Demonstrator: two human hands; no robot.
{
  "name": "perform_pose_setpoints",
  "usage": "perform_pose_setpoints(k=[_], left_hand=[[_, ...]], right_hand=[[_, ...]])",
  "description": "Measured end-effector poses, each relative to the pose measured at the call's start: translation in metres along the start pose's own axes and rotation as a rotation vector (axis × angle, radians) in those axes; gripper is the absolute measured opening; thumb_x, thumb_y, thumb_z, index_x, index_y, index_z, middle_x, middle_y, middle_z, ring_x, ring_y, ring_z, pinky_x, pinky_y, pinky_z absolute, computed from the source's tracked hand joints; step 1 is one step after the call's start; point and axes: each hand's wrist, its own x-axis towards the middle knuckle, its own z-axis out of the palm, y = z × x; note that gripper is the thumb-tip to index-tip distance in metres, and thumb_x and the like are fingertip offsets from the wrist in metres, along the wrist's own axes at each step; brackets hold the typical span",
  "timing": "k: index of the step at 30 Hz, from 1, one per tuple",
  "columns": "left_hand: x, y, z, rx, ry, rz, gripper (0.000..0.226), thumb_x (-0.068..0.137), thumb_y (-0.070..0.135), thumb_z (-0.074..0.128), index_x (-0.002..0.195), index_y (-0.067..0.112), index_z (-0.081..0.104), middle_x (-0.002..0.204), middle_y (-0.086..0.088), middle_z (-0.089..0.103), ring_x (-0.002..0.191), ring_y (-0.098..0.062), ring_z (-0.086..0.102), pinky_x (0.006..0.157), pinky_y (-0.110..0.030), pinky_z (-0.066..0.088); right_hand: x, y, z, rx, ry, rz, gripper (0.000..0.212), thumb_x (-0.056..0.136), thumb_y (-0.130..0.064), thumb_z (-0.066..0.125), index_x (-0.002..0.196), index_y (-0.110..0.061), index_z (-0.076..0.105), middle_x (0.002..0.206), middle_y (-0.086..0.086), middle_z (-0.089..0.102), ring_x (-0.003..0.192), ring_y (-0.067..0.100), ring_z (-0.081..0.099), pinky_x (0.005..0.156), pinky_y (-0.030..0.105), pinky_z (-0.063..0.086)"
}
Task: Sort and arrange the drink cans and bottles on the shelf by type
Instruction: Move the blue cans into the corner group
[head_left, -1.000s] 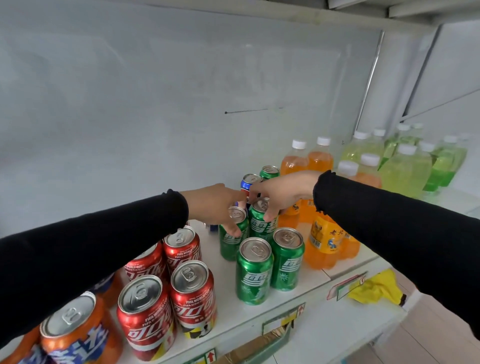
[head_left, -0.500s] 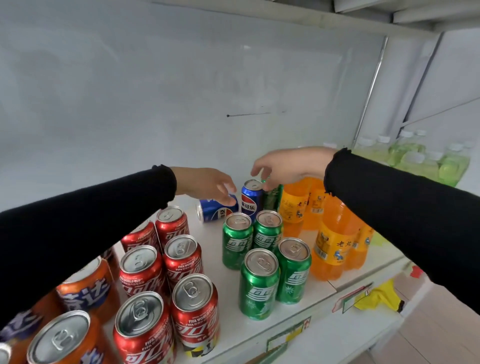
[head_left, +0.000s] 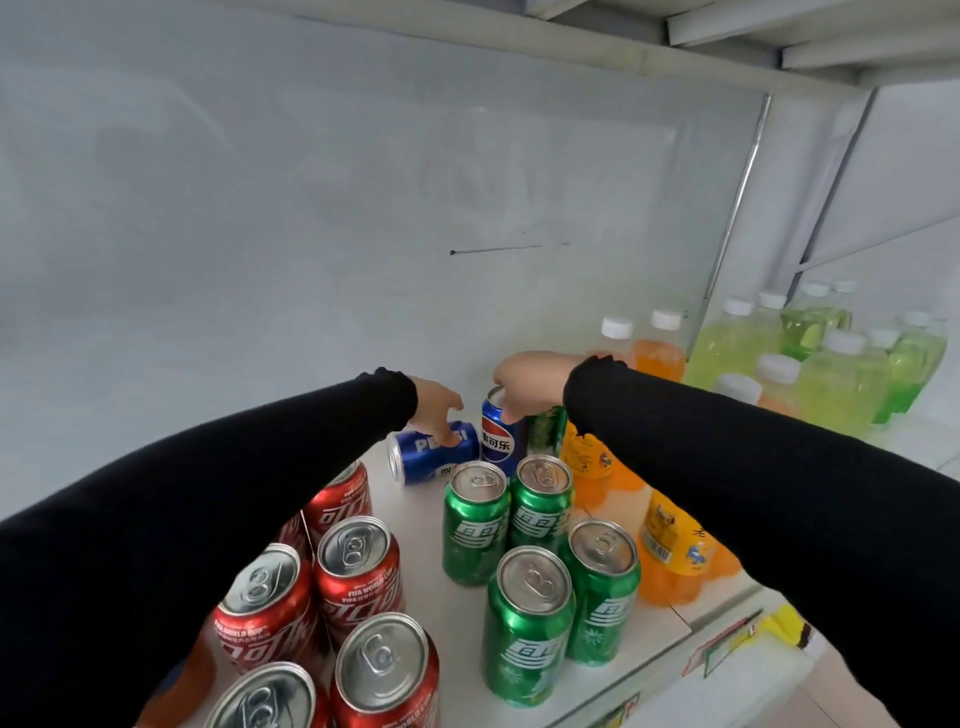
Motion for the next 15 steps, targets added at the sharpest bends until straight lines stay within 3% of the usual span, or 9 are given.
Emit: perform_pose_setpoints(k=[3, 5, 7, 10, 12, 15], left_hand=[[0.009, 0.0, 0.0, -0.016, -0.086, -0.001, 0.095, 0.082, 0.046, 0.077, 0.157, 0.017, 0.026, 0.159, -0.008, 0.035, 0.139, -0.028, 0.041, 0.113, -0.037, 0.035], [0.014, 0.002, 0.001, -0.076, -0.149, -0.006, 0.098, 0.078, 0.041, 0.081, 0.156, 0.02, 0.026, 0.156, -0.008, 0.039, 0.122, -0.028, 0.055, 0.106, -0.035, 0.043], [0.017, 0.003, 0.004, -0.187, -0.219, -0.013, 0.093, 0.08, 0.029, 0.082, 0.155, 0.021, 0.028, 0.15, -0.011, 0.044, 0.103, -0.026, 0.06, 0.099, -0.035, 0.05], [0.019, 0.002, 0.008, -0.299, -0.311, -0.01, 0.078, 0.082, 0.019, 0.08, 0.149, 0.017, 0.04, 0.136, -0.012, 0.056, 0.102, -0.027, 0.064, 0.091, -0.04, 0.056], [0.017, 0.001, 0.008, -0.335, -0.324, -0.004, 0.069, 0.082, 0.018, 0.08, 0.141, 0.013, 0.047, 0.124, -0.01, 0.062, 0.093, -0.024, 0.067, 0.083, -0.038, 0.057], [0.013, -0.007, 0.007, -0.405, -0.257, -0.015, 0.069, 0.078, 0.02, 0.084, 0.137, 0.013, 0.047, 0.125, -0.011, 0.06, 0.084, -0.02, 0.066, 0.08, -0.039, 0.06]], right_hand=[[0.006, -0.002, 0.004, -0.007, -0.028, 0.001, 0.042, 0.094, -0.03, 0.066, 0.123, 0.0, 0.065, 0.118, 0.015, 0.068, 0.094, 0.03, 0.06, 0.076, 0.035, 0.045], [0.011, -0.003, 0.006, -0.008, -0.042, 0.009, 0.044, 0.093, -0.034, 0.069, 0.12, 0.0, 0.066, 0.111, 0.013, 0.068, 0.087, 0.028, 0.055, 0.073, 0.034, 0.042], [0.017, -0.002, 0.01, 0.008, -0.036, 0.014, 0.05, 0.088, -0.036, 0.074, 0.123, -0.001, 0.064, 0.117, 0.012, 0.069, 0.092, 0.03, 0.061, 0.076, 0.036, 0.047], [0.025, -0.002, 0.013, 0.041, -0.02, 0.001, 0.065, 0.083, -0.036, 0.08, 0.134, -0.004, 0.055, 0.125, 0.014, 0.067, 0.11, 0.035, 0.064, 0.088, 0.04, 0.051], [0.029, -0.001, 0.017, 0.019, -0.052, -0.001, 0.059, 0.084, -0.036, 0.078, 0.131, -0.006, 0.061, 0.125, 0.013, 0.068, 0.112, 0.035, 0.064, 0.091, 0.04, 0.052], [0.034, 0.001, 0.021, 0.034, -0.055, 0.001, 0.049, 0.085, -0.034, 0.076, 0.125, -0.008, 0.065, 0.121, 0.012, 0.069, 0.109, 0.034, 0.066, 0.091, 0.041, 0.052]])
